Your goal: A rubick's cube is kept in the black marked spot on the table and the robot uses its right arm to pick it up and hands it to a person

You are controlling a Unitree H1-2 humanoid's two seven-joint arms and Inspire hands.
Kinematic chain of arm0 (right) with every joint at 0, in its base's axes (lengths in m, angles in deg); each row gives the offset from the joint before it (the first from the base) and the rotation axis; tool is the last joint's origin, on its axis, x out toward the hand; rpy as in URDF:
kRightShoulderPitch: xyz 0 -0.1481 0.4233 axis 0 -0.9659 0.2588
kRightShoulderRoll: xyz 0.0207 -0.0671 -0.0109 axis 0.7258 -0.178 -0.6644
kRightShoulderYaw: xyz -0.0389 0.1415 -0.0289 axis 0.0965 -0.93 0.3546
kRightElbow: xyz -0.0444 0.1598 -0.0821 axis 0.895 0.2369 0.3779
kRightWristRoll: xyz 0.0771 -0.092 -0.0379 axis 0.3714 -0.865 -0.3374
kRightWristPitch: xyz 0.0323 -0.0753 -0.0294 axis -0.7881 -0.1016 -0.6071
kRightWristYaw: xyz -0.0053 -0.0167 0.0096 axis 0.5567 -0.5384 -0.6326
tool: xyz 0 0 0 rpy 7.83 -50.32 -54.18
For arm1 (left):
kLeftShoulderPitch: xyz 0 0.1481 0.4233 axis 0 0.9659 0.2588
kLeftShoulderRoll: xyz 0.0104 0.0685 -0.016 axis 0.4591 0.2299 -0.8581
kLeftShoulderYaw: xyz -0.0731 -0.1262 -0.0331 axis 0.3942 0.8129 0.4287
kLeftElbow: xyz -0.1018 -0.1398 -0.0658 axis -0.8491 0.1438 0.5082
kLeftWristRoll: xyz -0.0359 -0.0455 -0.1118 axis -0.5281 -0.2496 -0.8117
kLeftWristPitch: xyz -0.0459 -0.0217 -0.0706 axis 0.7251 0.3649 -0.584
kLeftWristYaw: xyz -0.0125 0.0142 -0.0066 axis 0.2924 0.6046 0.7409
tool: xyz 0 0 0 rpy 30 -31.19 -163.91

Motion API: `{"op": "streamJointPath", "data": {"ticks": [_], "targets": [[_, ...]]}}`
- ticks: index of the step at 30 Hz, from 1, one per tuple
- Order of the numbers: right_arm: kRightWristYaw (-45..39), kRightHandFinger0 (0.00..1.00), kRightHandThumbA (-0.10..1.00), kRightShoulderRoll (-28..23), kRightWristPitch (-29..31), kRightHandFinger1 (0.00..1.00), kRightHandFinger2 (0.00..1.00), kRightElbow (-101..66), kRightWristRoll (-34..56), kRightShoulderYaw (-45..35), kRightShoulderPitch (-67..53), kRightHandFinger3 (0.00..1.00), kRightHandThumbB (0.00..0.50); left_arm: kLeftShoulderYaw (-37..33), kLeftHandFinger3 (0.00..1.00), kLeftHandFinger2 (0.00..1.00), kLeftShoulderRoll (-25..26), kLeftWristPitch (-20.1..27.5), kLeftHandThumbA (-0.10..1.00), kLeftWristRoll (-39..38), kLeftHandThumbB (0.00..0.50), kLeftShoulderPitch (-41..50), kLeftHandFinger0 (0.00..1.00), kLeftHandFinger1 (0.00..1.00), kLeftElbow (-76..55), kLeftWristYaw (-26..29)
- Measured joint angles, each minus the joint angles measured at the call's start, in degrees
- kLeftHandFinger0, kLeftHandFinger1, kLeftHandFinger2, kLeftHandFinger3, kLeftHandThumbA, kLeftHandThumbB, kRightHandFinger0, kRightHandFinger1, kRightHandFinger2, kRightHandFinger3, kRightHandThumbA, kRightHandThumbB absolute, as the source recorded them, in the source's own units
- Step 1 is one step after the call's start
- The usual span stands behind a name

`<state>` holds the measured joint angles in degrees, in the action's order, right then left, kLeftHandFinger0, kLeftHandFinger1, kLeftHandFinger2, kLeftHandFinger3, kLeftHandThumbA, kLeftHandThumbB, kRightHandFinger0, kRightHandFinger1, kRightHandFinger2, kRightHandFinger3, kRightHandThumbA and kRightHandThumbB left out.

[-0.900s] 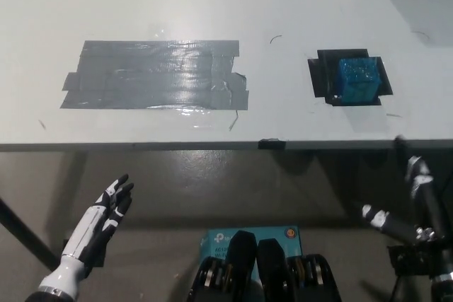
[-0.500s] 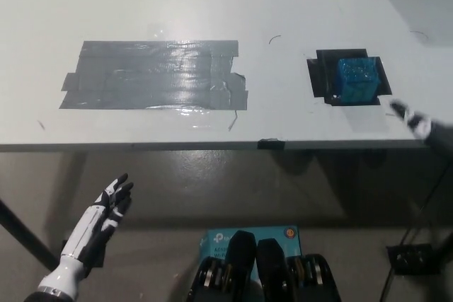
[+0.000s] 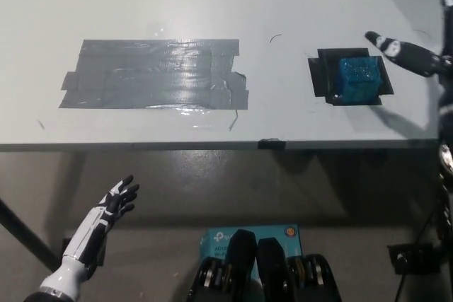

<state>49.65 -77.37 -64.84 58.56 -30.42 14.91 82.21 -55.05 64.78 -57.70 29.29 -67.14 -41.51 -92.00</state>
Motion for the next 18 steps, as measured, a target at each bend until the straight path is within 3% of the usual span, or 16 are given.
{"op": "streamJointPath", "data": {"ticks": [7,18], "targets": [[1.35,1.0,0.9,0.44,-1.18,1.0,1.0,18.33,-0.45,2.06,7.64,1.0,0.384,0.02,1.0,1.0,0.0,-0.01,1.0,-0.13,0.396,-0.32,1.0,1.0,0.0,-0.79],[4.02,1.0,0.9,1.96,1.33,1.0,1.0,40.96,0.07,3.42,12.41,1.0,0.407,0.13,1.0,1.0,0.0,-0.02,1.0,0.16,0.388,-0.57,1.0,1.0,0.0,-0.83]]}}
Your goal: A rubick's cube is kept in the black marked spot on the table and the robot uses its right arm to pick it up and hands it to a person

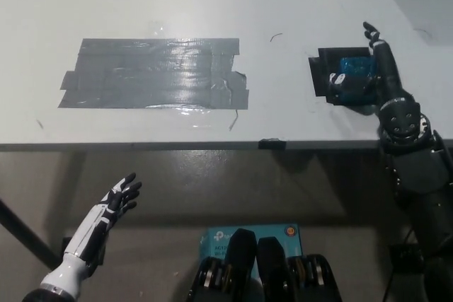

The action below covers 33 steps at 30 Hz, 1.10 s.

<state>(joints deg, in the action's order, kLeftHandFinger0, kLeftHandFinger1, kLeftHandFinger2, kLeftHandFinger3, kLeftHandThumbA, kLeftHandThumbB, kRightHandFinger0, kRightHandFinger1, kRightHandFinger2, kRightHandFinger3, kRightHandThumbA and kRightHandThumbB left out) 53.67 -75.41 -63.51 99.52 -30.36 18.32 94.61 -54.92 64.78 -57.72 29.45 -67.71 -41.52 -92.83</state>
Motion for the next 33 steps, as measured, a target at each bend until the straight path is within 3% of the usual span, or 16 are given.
{"op": "streamJointPath", "data": {"ticks": [8,19,23,27,33], "targets": [[2.08,1.0,0.9,-0.01,3.53,1.0,1.0,5.62,0.4,0.03,0.99,1.0,0.407,0.37,1.0,1.0,0.0,0.0,1.0,0.07,0.4,-0.09,1.0,1.0,-0.03,0.02],[2.82,1.0,0.88,0.0,6.21,1.0,1.0,7.06,2.68,-1.19,0.85,1.0,0.428,0.78,1.0,1.0,-0.01,0.03,1.0,0.48,0.37,-0.08,1.0,1.0,-0.08,0.02],[2.82,1.0,0.89,0.12,6.42,1.0,1.0,6.76,3.36,-1.23,0.59,1.0,0.459,0.86,1.0,1.0,-0.01,0.03,1.0,0.77,0.357,-0.08,1.0,1.0,-0.09,0.02],[2.73,1.0,0.91,0.61,6.41,1.0,1.0,3.69,4.21,-1.29,-0.8,1.0,0.499,1.1,1.0,1.0,-0.01,0.05,1.0,0.81,0.35,-0.13,1.0,1.0,-0.09,0.02],[1.86,1.0,0.92,2.05,5.29,1.0,1.0,-9.31,5.33,-1.29,-5.85,1.0,0.5,1.39,1.0,1.0,-0.05,0.0,1.0,0.8,0.362,-0.22,1.0,1.0,-0.02,0.02]]}}
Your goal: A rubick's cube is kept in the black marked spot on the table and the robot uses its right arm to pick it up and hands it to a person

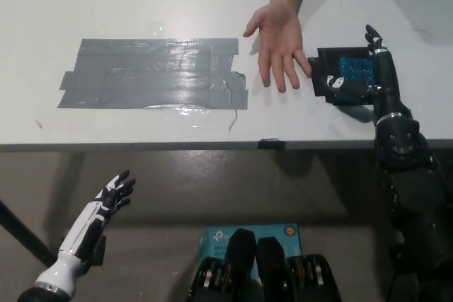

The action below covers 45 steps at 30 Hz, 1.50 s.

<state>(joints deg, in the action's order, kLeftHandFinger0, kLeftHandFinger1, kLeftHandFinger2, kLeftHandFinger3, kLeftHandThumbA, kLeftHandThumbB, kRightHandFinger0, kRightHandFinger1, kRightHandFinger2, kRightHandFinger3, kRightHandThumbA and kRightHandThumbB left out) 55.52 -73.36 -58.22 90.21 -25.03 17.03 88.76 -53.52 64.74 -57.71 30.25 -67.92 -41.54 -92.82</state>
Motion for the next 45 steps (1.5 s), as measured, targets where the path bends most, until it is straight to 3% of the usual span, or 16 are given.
{"op": "streamJointPath", "data": {"ticks": [3,14,30,45], "targets": [[-0.52,1.0,0.93,0.52,-1.52,1.0,1.0,-6.27,0.6,0.0,-2.41,1.0,0.492,0.03,1.0,1.0,-0.01,0.0,1.0,0.0,0.338,0.0,1.0,1.0,0.09,0.0],[-3.29,1.0,0.91,0.54,-8.69,1.0,1.0,-23.42,2.03,0.05,-5.39,1.0,0.491,0.52,1.0,1.0,-0.03,0.21,1.0,0.18,0.336,-0.31,1.0,1.0,0.21,0.02],[-2.53,1.0,0.91,-2.47,-7.34,1.0,1.0,0.08,1.71,0.12,-0.1,1.0,0.5,1.0,1.0,1.0,-0.04,0.27,1.0,0.2,0.352,-0.96,1.0,1.0,0.21,0.01],[-1.47,1.0,0.88,-2.33,-1.05,1.0,1.0,14.98,2.2,-0.08,6.52,1.0,0.5,1.01,1.0,1.0,-0.07,0.27,1.0,0.2,0.349,-1.24,1.0,1.0,0.21,0.01]]}}
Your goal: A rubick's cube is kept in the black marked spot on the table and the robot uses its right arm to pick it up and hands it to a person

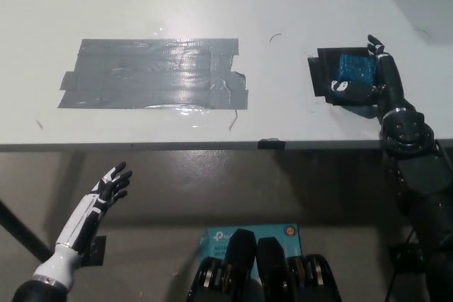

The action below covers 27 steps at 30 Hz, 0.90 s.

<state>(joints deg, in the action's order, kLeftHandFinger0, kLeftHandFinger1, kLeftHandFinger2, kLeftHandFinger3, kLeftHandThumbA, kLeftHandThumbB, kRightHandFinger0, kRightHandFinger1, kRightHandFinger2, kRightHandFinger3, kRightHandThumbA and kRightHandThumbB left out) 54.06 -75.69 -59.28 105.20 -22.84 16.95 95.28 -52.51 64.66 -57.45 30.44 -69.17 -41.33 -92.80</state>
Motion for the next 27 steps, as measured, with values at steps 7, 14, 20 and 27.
{"op": "streamJointPath", "data": {"ticks": [7,14,20,27], "targets": [[0.57,1.0,0.91,0.68,2.27,1.0,1.0,3.63,0.77,-0.1,1.39,1.0,0.479,0.03,1.0,1.0,0.0,0.0,1.0,0.04,0.349,-0.65,1.0,1.0,-0.05,0.0],[1.08,1.0,0.73,0.68,4.91,1.0,1.0,9.31,0.77,1.0,3.12,1.0,0.428,0.06,1.0,1.0,0.01,0.0,1.0,0.04,0.348,-0.86,1.0,1.0,-0.04,0.0],[1.32,0.94,0.09,0.01,5.36,1.0,1.0,13.75,0.09,4.03,4.74,0.97,0.343,0.21,1.0,1.0,0.01,0.0,1.0,0.04,0.341,-1.24,1.0,1.0,-0.03,0.0],[4.02,0.13,-0.1,-0.73,5.3,0.46,0.83,16.15,-2.08,8.66,5.56,0.72,0.195,0.31,1.0,1.0,0.01,0.0,1.0,0.02,0.352,-1.36,1.0,1.0,0.0,0.0]]}}
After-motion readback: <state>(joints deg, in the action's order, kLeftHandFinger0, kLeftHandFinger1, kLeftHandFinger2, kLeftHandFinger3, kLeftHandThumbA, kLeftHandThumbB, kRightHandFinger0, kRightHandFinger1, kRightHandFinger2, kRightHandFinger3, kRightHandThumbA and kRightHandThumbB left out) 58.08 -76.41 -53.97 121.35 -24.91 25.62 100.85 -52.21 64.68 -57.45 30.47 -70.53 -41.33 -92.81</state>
